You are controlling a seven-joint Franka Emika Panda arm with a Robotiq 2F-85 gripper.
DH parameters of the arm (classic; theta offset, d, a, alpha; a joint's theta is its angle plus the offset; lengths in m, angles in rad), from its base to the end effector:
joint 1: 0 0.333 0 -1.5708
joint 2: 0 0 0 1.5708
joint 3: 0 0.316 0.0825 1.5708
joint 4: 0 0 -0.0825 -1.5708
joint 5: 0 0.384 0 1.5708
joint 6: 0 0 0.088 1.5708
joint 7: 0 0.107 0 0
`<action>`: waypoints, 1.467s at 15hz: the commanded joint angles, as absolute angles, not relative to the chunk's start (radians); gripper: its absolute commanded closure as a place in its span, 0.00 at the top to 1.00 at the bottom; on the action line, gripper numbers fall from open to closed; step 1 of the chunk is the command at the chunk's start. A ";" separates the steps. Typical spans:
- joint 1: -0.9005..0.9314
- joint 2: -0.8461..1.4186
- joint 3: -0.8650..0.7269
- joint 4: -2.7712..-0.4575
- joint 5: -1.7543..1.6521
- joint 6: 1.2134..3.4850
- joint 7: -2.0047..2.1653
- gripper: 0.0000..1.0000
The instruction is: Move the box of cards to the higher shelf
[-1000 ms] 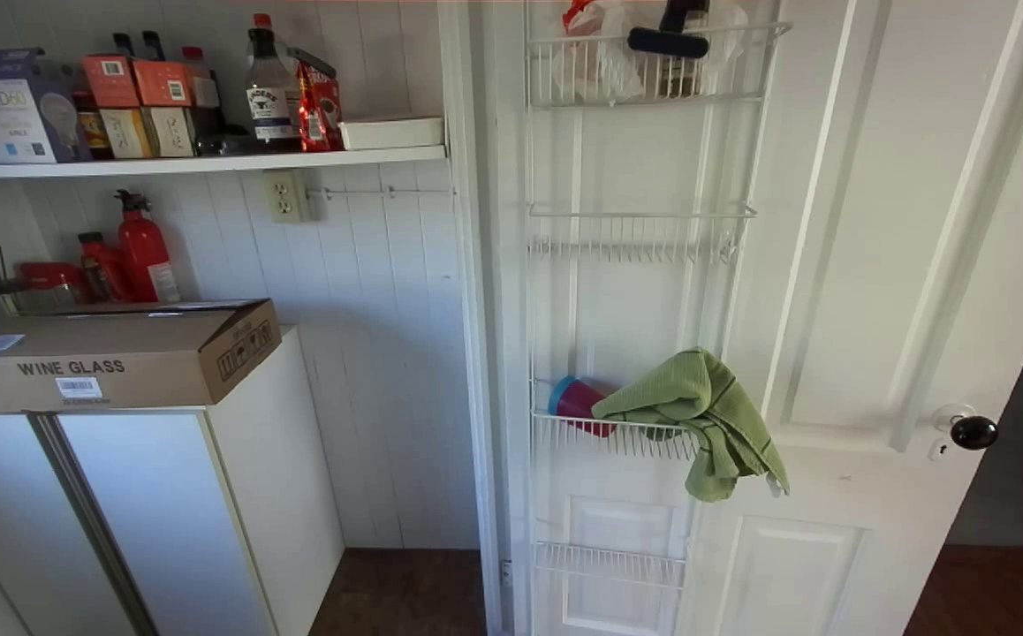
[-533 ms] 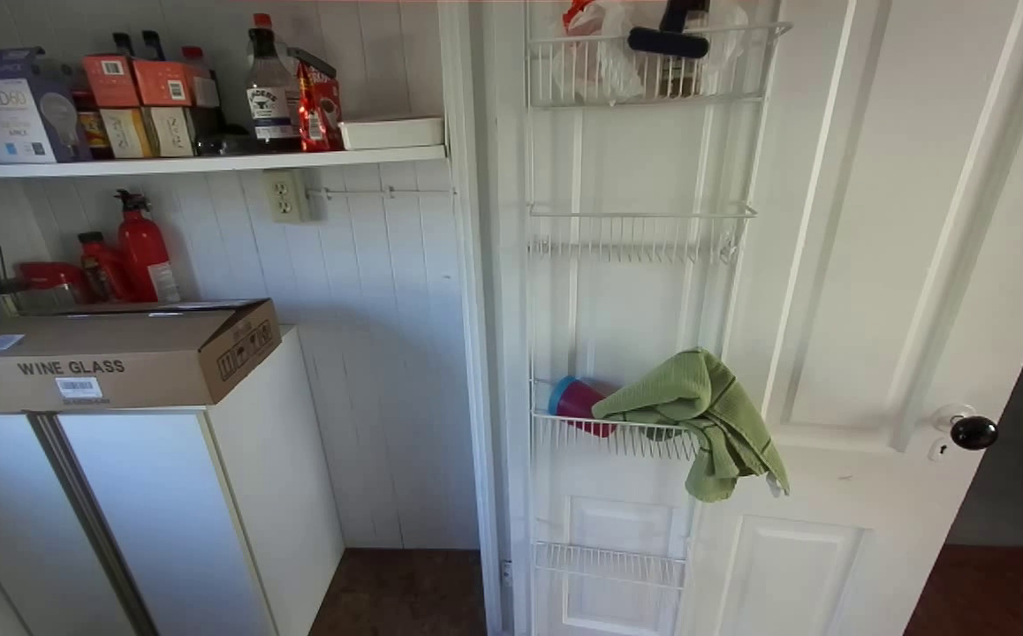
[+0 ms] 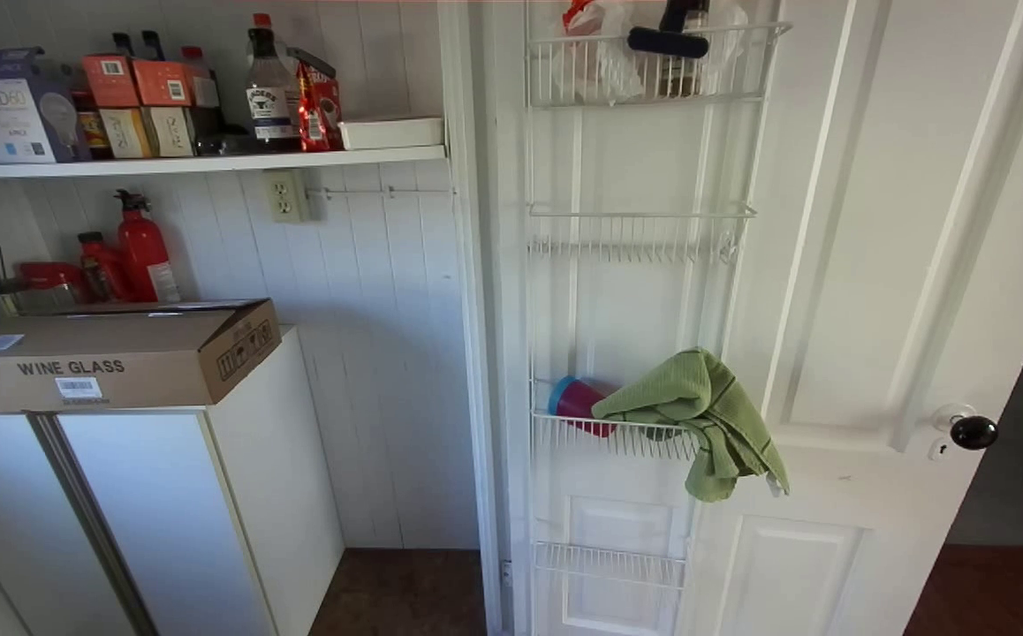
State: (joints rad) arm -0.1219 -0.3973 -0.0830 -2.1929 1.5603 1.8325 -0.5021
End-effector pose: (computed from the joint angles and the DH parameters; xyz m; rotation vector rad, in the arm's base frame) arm 0.4616 -0.0202 0.6271 -1.6307 0.1415 -0.5626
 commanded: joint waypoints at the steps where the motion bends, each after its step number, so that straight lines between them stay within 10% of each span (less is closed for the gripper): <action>1: -0.129 -0.402 -0.082 -2.151 1.594 1.878 -0.456 0.05; 22: -0.089 -0.330 -0.009 -2.082 1.747 2.074 -0.366 0.05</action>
State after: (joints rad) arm -0.1024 -0.3467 -0.0260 -2.1164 1.7258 2.0329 -0.3942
